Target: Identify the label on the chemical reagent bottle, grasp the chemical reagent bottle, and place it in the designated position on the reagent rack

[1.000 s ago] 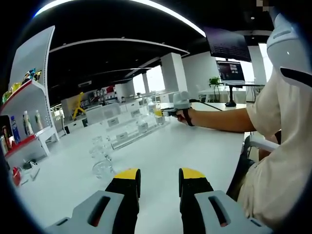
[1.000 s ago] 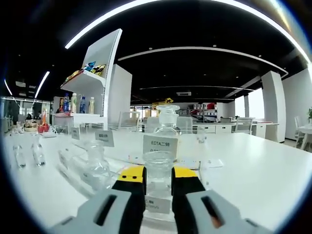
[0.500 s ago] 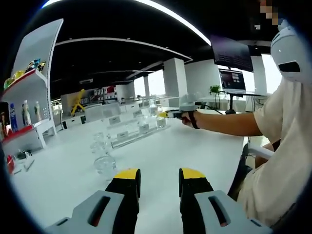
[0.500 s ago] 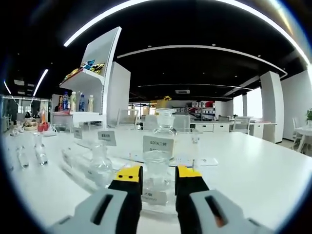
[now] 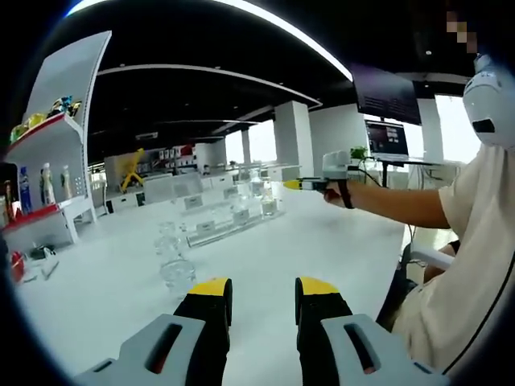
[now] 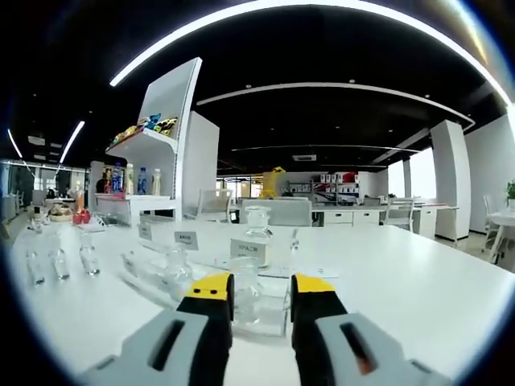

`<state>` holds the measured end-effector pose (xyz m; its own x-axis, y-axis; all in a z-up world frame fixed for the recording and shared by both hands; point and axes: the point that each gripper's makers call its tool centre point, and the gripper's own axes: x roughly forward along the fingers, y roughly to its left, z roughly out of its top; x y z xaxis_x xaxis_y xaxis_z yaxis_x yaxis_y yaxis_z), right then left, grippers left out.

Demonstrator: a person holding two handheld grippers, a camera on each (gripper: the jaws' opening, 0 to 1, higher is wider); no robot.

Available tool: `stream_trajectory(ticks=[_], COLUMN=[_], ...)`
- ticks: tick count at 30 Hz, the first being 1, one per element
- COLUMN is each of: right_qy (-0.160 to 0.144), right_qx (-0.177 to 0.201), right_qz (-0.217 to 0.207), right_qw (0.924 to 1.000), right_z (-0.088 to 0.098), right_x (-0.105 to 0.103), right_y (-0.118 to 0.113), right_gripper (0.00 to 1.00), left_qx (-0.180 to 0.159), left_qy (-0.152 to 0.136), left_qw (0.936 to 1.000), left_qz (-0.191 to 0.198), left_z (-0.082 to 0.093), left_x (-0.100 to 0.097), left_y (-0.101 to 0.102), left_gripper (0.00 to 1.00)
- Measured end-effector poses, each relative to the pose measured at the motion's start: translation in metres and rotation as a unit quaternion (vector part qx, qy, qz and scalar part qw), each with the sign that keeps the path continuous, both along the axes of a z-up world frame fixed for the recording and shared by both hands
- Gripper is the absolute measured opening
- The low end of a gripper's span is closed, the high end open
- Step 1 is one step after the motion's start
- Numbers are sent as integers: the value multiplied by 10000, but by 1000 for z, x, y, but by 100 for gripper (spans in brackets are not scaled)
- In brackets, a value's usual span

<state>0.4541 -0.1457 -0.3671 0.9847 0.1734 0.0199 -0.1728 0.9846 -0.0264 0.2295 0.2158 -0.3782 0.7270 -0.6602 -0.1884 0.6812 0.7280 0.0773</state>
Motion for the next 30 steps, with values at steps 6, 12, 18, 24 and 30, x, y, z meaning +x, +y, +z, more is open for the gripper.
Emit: stream_trajectory(ticks=[6,12,18,24,30], right_qy=[-21,-104,-187,-229,-251], right_qx=[83,102,-27,-65,18], right_qz=[42,11,0,7,85], right_qw=[10000,9999,9998,9997,9996], right_z=[2,9,13,18,32], right_x=[-23,-46,-69,-91,-116], right_y=[-1,-9,-21,-27,-29], right_gripper=[29,29,29,29,31], left_qx=[34,53,39,98,83], left_qy=[-62,-190,-256,-377,-464], left_qw=[10000,9998,9996,9992,9989], left_qz=[57,67,66,-35,-51], left_z=[7,16,18,26,33], left_x=[-8,-16,-23,-34,-39], left_y=[2,1,-1,-8,-10], left_gripper=[31,31,31,31,31])
